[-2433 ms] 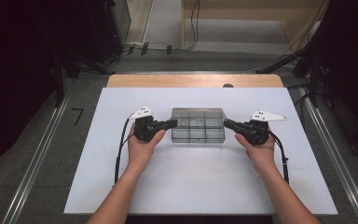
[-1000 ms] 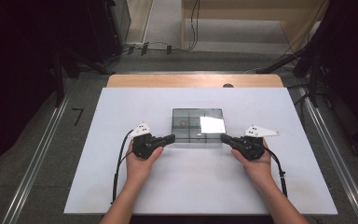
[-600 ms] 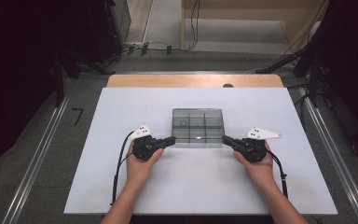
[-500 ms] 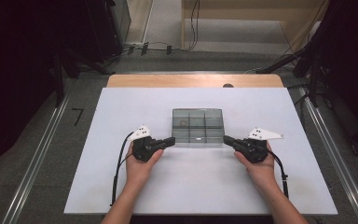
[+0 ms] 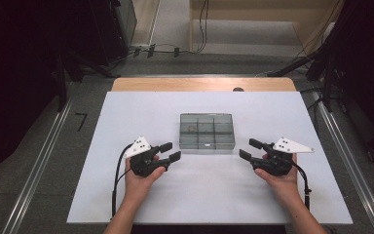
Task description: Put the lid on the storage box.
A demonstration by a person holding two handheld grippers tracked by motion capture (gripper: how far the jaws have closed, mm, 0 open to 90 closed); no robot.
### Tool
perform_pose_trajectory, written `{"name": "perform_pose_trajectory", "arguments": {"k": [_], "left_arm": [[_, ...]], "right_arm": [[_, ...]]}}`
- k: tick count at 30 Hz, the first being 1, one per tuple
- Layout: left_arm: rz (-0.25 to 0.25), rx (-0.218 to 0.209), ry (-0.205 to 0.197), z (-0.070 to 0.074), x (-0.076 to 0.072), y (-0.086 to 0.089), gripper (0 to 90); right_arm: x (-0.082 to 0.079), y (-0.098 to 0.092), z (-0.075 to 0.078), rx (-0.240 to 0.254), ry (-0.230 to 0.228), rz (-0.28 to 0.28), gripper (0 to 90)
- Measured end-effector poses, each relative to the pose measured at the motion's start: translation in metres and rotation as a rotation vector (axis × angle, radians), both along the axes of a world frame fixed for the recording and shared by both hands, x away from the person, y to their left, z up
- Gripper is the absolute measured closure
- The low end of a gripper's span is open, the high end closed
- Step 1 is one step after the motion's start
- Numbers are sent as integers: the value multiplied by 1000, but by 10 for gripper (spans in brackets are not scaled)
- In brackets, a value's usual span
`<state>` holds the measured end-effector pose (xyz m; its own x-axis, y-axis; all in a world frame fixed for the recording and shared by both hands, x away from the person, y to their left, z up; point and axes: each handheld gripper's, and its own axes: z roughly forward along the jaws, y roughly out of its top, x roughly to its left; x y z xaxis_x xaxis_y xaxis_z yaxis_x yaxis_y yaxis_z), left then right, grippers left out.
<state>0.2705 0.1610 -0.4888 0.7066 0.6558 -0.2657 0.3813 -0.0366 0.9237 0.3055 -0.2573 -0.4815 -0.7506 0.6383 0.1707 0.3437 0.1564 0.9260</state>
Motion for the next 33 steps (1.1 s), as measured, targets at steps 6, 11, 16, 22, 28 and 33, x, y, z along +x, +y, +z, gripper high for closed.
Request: {"name": "perform_pose_trajectory", "arguments": {"k": [6,11,16,22,28,33], "left_arm": [[29,17,-10,2,-13,13,277],[49,47,-2,3,-23,21,147],[64,53,3,2,-32,32,54],[75,56,5,2,-42,47,20],[93,58,-1,2,-50,61,1],[111,71,-9,2,-57,70,0]], "right_arm": [[-7,-7,2,-6,3,-23,86],[-12,-14,4,-6,3,-39,32],[-17,-20,3,-23,-7,-31,0],[-25,-29,2,-39,-21,-34,0],[-31,-42,0,-58,-22,-56,0],[-35,-53,-3,-70,-16,-68,0]]}}
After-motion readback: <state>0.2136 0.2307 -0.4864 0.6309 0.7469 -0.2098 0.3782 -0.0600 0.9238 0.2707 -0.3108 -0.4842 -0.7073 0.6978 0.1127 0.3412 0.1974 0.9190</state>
